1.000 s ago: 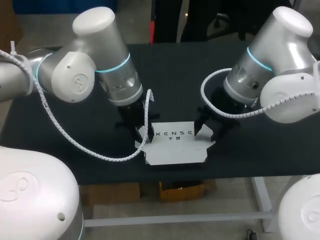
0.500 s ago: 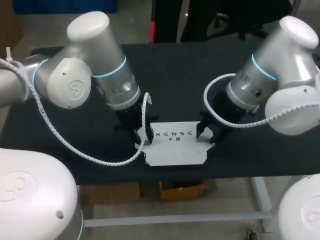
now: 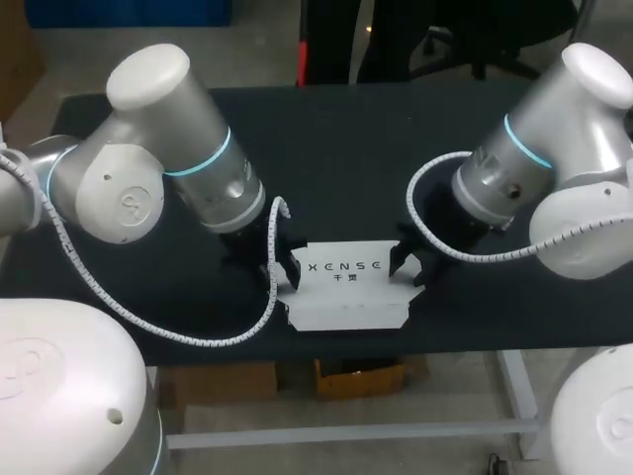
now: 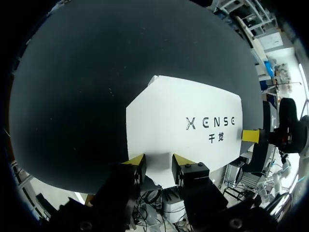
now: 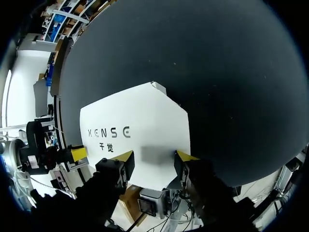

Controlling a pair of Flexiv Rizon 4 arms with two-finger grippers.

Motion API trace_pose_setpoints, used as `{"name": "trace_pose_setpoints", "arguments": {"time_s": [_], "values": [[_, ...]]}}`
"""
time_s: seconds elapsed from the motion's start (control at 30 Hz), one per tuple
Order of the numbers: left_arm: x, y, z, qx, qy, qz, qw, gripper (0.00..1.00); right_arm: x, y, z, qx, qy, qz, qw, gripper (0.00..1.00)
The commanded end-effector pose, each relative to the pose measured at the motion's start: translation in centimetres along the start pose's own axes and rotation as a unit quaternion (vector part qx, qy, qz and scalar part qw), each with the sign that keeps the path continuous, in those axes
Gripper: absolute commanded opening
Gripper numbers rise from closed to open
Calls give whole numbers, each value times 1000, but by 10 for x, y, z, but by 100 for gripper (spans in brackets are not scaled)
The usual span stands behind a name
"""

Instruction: Assemble the packaging by folding the flat box into shape, placing the metal phone stand inside, and closing the box properly

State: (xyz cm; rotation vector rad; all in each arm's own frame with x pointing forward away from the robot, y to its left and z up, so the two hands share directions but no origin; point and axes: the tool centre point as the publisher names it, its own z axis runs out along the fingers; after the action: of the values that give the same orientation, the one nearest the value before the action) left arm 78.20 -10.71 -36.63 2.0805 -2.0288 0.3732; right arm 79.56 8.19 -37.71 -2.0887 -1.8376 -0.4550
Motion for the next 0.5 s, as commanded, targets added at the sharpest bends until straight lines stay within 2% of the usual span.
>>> {"name": "trace_pose_setpoints", "arguments": {"time_s": [0.03, 0.5], "values": [[-4, 6, -1, 10, 7, 6, 1000, 36, -4, -7, 2, -14, 5, 0, 1000, 52], [0, 1, 5, 5, 27, 5, 1000, 37, 0, -4, 7, -26, 19, -13, 999, 53]]}}
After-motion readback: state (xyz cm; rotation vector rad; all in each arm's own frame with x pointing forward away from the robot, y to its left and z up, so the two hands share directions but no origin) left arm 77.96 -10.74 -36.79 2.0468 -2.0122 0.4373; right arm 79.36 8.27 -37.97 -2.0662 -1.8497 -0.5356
